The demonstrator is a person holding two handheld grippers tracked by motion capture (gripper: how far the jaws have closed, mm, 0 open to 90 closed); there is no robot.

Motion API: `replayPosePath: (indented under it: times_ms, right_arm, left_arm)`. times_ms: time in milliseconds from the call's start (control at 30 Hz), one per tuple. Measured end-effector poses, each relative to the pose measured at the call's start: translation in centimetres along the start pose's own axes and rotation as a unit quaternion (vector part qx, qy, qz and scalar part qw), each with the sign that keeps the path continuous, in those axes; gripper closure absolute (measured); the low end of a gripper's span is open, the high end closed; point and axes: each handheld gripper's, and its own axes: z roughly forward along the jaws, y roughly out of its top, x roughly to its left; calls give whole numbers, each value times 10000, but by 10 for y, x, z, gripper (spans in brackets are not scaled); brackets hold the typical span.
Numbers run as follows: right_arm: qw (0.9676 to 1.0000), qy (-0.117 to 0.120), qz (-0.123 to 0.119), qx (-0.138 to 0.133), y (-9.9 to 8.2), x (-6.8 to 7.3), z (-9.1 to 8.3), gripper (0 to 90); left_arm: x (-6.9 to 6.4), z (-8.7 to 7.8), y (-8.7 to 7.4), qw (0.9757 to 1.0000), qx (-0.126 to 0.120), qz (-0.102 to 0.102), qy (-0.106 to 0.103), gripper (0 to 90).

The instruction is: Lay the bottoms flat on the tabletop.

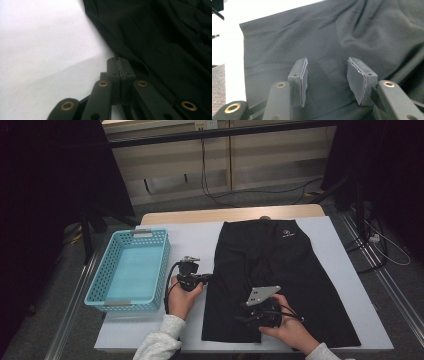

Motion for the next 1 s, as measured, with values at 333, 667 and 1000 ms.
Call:
replayPosePath:
  times_ms: [333,667,1000]
  right_arm:
    - [9999,55,-55,74,-3,3,-4,528]
    - [9999,94,-60,55,-3,4,-5,552]
    - [9999,105,-76,51,-3,4,-4,565]
  left_arm:
    - [-3,13,12,9998,-193,-6,15,483]
    - [4,32,21,9998,27,-85,169,795]
    - [15,28,40,9994,107,-322,16,900]
